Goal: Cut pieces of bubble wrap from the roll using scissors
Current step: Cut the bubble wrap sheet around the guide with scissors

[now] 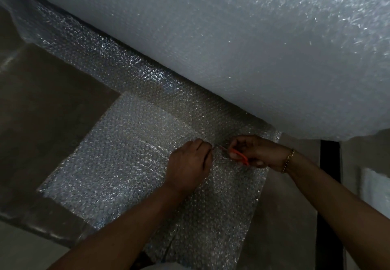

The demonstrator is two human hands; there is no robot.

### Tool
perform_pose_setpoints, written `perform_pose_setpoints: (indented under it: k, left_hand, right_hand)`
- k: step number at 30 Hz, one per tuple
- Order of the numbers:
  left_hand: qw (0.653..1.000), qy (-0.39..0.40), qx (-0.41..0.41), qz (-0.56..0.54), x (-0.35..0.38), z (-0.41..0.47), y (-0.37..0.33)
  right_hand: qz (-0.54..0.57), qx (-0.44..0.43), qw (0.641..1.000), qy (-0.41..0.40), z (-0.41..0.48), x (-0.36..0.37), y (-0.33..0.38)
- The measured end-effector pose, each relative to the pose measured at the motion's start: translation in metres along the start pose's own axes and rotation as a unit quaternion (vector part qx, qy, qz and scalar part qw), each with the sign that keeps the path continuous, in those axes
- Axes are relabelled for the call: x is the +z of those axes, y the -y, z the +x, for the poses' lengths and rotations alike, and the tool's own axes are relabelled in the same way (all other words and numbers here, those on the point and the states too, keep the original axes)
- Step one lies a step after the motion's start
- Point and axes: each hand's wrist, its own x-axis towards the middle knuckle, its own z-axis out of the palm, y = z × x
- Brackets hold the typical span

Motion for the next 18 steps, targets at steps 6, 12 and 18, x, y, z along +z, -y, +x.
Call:
perform_pose_setpoints:
  k: [6, 12, 18]
  left_hand:
    - [1.0, -0.006, -0.003, -0.004, -0.001, 0.001, -0.001]
    - [1.0, -0.015, 0.002, -0.013, -0.002, 0.001, -0.001]
    - [0.999, -0.026, 0.004, -0.02, -0.003, 0.001, -0.001]
  right_hand:
    - [0.012, 0.022, 1.0, -0.012, 0.0, 0.003, 0.006]
    - [-0.014, 0.024, 1.0, -0.005, 0.0, 0.004, 0.012]
    - [-0.029, 0.024, 0.999, 0.016, 0.002, 0.008, 0.018]
